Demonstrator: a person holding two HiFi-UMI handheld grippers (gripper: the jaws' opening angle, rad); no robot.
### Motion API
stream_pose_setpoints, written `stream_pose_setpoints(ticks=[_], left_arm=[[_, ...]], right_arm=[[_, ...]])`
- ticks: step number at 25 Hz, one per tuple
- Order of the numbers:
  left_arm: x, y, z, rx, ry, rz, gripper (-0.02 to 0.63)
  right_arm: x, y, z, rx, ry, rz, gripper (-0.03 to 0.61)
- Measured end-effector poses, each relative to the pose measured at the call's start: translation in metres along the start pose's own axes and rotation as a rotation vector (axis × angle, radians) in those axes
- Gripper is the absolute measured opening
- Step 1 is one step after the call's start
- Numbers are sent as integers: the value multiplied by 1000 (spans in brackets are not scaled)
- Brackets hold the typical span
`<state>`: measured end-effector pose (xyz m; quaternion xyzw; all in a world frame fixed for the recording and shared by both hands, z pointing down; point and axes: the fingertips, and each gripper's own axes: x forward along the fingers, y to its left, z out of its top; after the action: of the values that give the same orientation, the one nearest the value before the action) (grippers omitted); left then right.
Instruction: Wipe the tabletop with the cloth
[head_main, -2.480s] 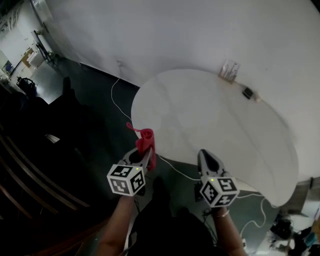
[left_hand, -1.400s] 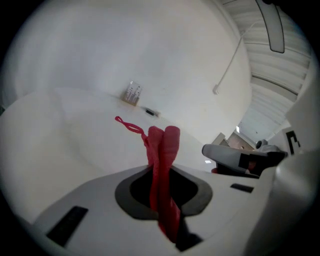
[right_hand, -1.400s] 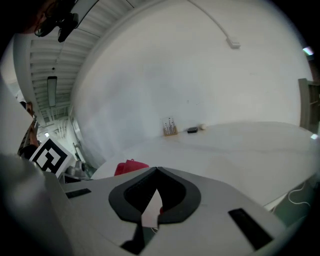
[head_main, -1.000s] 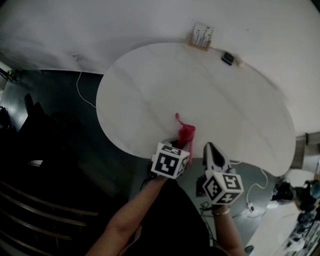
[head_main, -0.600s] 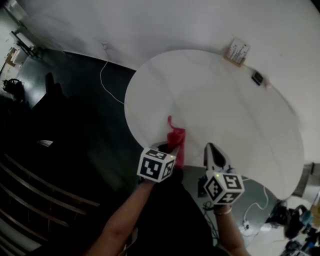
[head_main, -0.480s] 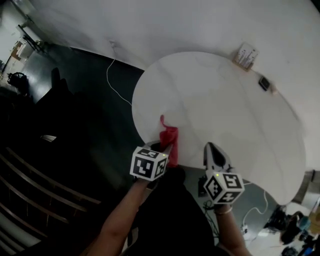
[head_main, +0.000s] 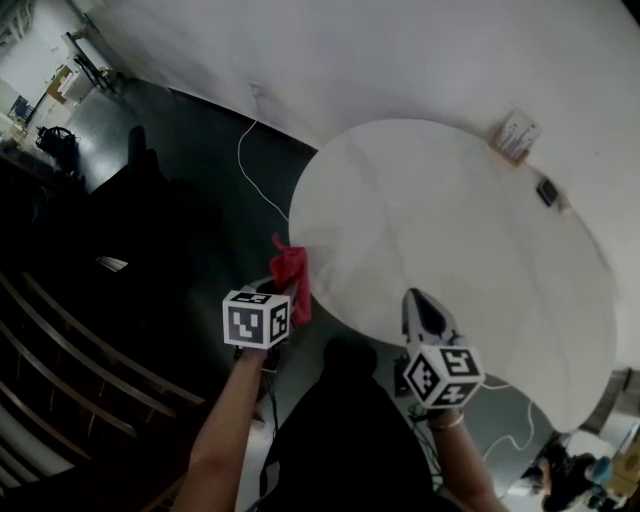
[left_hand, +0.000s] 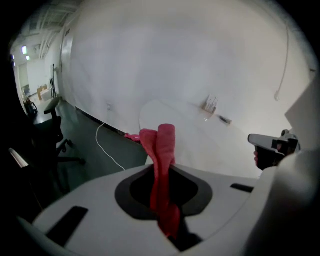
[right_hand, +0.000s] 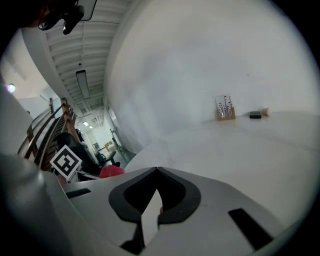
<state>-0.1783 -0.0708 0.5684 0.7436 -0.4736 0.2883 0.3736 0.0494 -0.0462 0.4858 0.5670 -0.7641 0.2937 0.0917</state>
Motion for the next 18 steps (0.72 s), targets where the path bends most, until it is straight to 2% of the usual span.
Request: stream_pose_setpoints(ticks=[3,7,11,14,18], left_arm=[[-13,5,11,11,-24,41,40],[-23,-31,39,81,-67,-4,38],[-2,-100,62,164,-56,-128,39],[27,-169,73,208,-27,-253,39],[63,-256,76,279,7,-393,38]], right_arm=[[-4,-3,3,-5,-8,-2,3],[-15,-19,5,5,-18,-25,3],[-33,-43,5,28,-29,-92,3],[-49,-68,6,51,-46,-153,3],[-70,-100,6,94,-70,-243,3]])
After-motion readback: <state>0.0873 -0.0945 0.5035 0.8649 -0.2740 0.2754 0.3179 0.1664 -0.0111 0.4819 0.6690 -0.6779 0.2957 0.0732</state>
